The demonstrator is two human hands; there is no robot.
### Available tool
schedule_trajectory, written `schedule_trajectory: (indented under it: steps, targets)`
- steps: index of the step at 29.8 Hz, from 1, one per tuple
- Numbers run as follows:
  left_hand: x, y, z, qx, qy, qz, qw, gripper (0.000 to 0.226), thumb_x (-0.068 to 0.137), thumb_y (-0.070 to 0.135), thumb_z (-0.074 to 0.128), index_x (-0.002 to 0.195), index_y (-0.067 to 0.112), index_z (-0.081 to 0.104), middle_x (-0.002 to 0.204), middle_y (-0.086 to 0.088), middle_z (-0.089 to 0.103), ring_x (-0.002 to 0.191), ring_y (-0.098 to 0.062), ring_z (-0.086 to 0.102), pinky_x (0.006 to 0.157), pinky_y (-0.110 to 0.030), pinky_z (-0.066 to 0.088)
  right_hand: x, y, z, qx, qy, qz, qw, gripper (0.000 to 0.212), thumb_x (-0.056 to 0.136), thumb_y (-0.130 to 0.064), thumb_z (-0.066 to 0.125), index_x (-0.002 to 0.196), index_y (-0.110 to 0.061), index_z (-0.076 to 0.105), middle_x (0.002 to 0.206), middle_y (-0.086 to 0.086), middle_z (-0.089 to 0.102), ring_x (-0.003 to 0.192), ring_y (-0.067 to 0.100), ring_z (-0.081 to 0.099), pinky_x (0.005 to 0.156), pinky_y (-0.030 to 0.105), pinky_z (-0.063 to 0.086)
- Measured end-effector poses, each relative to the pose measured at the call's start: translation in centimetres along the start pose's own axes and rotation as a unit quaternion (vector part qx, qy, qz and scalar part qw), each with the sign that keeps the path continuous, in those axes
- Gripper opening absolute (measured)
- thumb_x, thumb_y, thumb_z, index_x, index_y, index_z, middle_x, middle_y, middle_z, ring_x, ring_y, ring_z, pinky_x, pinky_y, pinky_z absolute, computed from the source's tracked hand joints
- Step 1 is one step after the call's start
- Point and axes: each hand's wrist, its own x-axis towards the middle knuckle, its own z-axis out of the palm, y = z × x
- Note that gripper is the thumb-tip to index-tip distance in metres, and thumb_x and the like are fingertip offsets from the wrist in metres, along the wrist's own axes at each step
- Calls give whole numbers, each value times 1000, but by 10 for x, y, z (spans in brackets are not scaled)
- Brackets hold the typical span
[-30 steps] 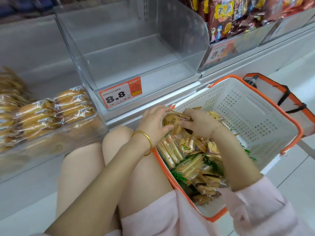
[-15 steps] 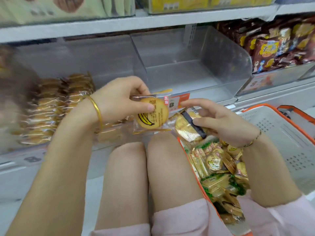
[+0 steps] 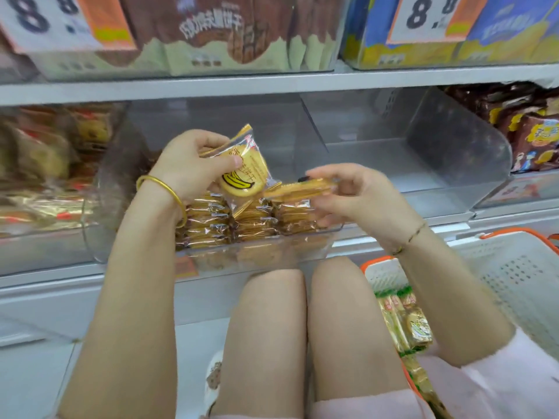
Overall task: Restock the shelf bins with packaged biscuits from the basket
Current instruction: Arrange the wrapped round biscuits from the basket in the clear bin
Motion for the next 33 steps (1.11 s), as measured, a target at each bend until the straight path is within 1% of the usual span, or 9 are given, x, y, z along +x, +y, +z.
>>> schedule_trajectory:
  steps: [3,6,12,15,19,22,25,30,33]
  targets:
    - [5,-9,-3,-40,36,-2,999,23,86,10,64,107,18,63,93,-5,68,71,-15,63,53,-19,52,18,-6,7,-102,44,10,994,14,85,-17,67,98,-21,65,49,-1,59,34,11,49,37,24,45]
    - [9,-15,-4,-59,56,-13,997,19,87,9,63,103,19,64,97,-9,70,77,-19,66,68,-31,55,34,-10,9,-209,82,-22,974,15,83,-32,68,96,-24,70,41,-16,54,34,3,45,42,16,39]
    - [31,-28,0,-69,47,-20,996,28,83,4,66,108,7,52,100,-14,68,88,-26,68,72,-30,57,54,-12,6,-346,119,-38,930,26,81,-46,65,98,-26,71,67,-12,52,70,8,49,69,29,41]
    - [40,-29,6,-59,32,-14,998,45,82,-2,65,116,13,42,104,-14,62,84,-24,65,59,-21,56,68,-11,6,-421,135,-80,893,28,83,-40,65,102,-21,70,89,3,48,87,20,47,74,28,37]
    - [53,-25,16,35,20,31,999,62,77,-7,65,129,17,44,101,-3,53,73,-13,56,52,-14,50,84,-10,11,-557,152,-110,809,31,88,-46,56,108,-24,67,98,3,57,98,25,40,74,31,36]
    - [67,-32,23,110,27,44,993,50,79,-1,65,125,12,51,107,-3,51,92,-16,52,61,-15,45,91,-10,19,-639,130,-94,752,25,91,-32,57,112,-19,61,99,4,59,106,29,40,68,32,33]
    - [75,-44,32,192,8,43,980,41,81,5,64,120,15,55,113,-8,59,98,-25,57,82,-30,50,97,-4,28,-681,116,-75,719,19,89,-14,59,107,-13,61,97,6,58,108,31,41,66,33,31]
    - [77,-59,38,298,-34,39,953,33,80,1,61,104,23,55,108,-4,60,96,-26,58,88,-39,49,99,-2,46,-697,68,-20,713,25,82,8,52,102,-5,60,104,12,60,115,32,42,68,33,34]
    - [75,-64,36,372,-44,39,926,34,82,0,59,98,29,52,103,1,60,102,-25,54,96,-41,39,103,4,53,-704,40,9,709,29,80,11,52,102,-6,62,106,12,62,114,31,46,66,34,38]
